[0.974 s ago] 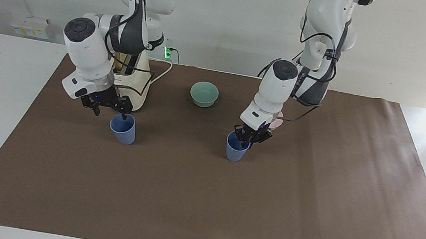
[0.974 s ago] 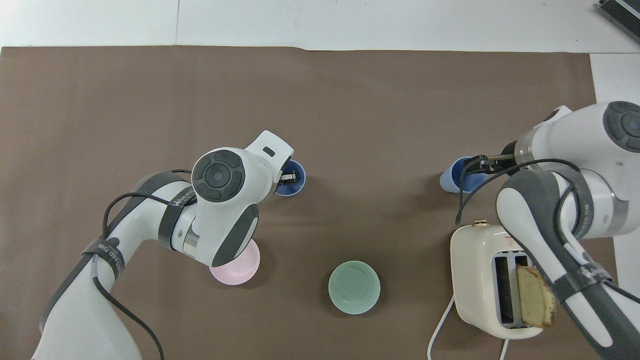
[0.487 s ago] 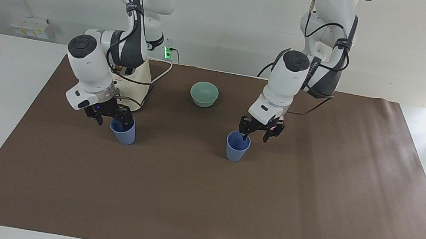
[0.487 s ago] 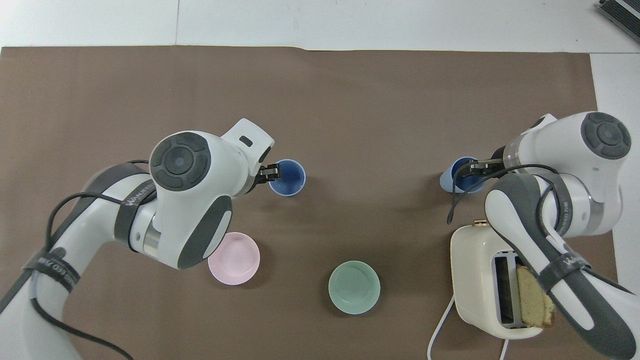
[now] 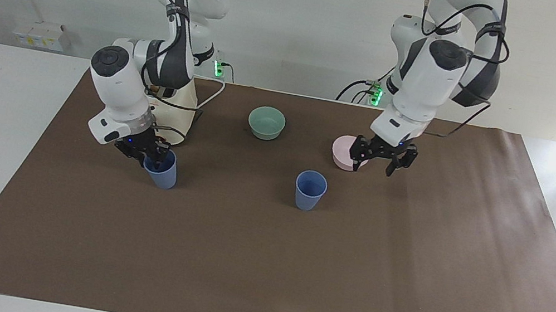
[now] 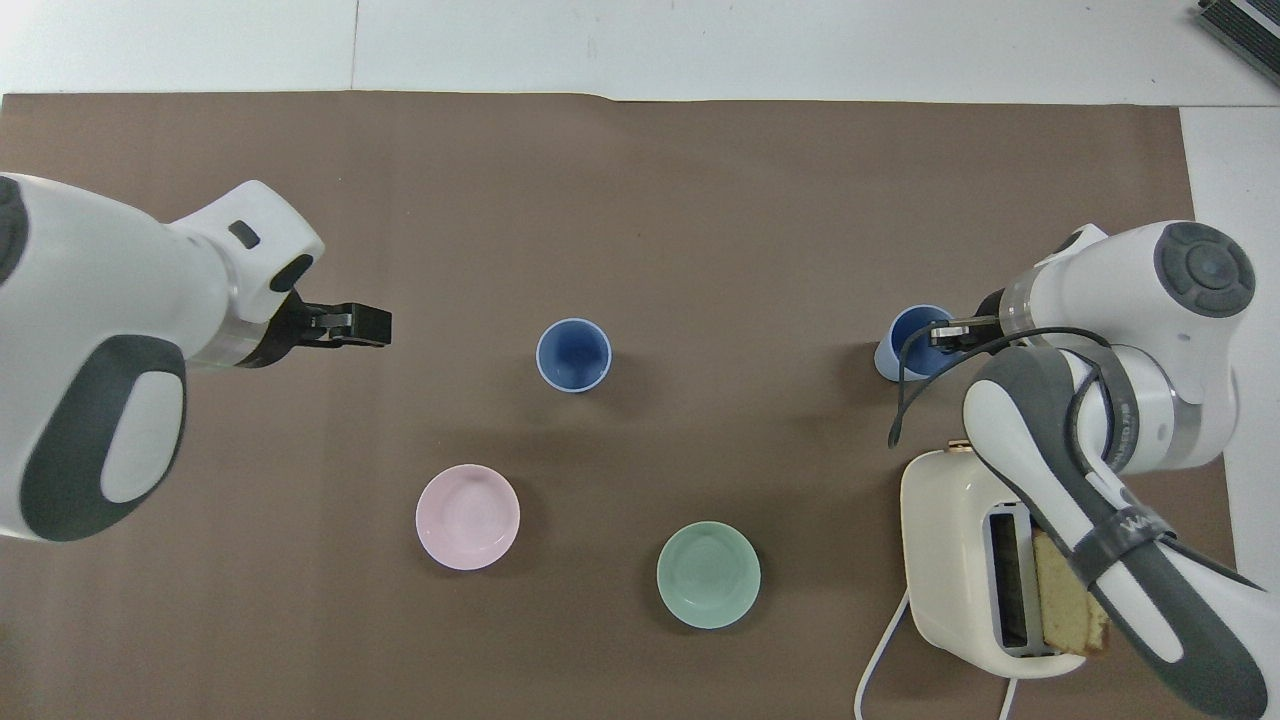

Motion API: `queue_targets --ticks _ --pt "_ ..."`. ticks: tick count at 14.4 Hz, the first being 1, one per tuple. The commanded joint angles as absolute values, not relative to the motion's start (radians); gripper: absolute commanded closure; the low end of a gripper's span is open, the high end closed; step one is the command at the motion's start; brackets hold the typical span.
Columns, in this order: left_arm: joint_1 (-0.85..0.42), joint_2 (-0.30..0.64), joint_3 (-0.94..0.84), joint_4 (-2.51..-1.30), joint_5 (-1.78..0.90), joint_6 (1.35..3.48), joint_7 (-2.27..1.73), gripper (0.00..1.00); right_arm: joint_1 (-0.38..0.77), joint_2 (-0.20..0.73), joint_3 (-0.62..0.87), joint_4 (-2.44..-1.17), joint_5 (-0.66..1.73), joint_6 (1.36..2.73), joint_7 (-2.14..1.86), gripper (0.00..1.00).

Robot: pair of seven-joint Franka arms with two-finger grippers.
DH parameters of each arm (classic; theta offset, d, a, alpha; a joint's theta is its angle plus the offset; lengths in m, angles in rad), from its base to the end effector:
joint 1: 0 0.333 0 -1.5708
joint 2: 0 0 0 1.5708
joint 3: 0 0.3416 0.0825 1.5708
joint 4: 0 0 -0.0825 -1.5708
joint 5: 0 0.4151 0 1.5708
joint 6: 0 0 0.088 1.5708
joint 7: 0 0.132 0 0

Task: Stack blue cups with both arms
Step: 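Release the cup with the left gripper while the right gripper grasps the other cup, then carry the blue cup with the right gripper over the placed cup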

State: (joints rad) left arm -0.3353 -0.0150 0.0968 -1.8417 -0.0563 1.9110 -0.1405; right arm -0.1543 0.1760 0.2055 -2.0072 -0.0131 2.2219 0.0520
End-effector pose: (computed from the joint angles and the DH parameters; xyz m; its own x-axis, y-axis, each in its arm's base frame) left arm 0.5805 -0.1464 0.5265 0.9941 -0.0786 0.0749 -0.0836 -0.9942 0.0670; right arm 0.6204 0.0283 0.3575 0.9991 0.0025 0.0412 0.0036 -0.9996 -0.0272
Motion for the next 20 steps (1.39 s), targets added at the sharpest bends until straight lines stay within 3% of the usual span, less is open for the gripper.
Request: queue_targets --ticks 1,4,7,13,20 --pt "-0.243 -0.005 0.084 -1.761 -0.049 1.824 -0.007 0.00 -0.140 0.172 0.218 -1.912 -0.002 2.110 0.069 1.00" --pt "-0.178 0.003 0.086 -1.688 -0.049 1.764 0.052 0.00 -0.089 0.172 0.218 -1.797 -0.002 1.981 0.152 1.00" --pt "-0.103 0.011 0.086 -1.605 -0.046 1.672 0.179 0.00 -0.023 0.173 0.218 -1.741 -0.002 1.970 0.251 1.00" --pt "-0.078 0.008 0.086 -1.557 -0.002 1.582 0.190 0.00 0.173 0.262 0.218 -1.525 -0.017 1.862 0.581 1.00" --pt "-0.078 -0.005 0.084 -1.565 -0.006 1.551 0.179 0.00 0.342 0.293 0.212 -1.437 -0.055 1.845 0.729 1.00"
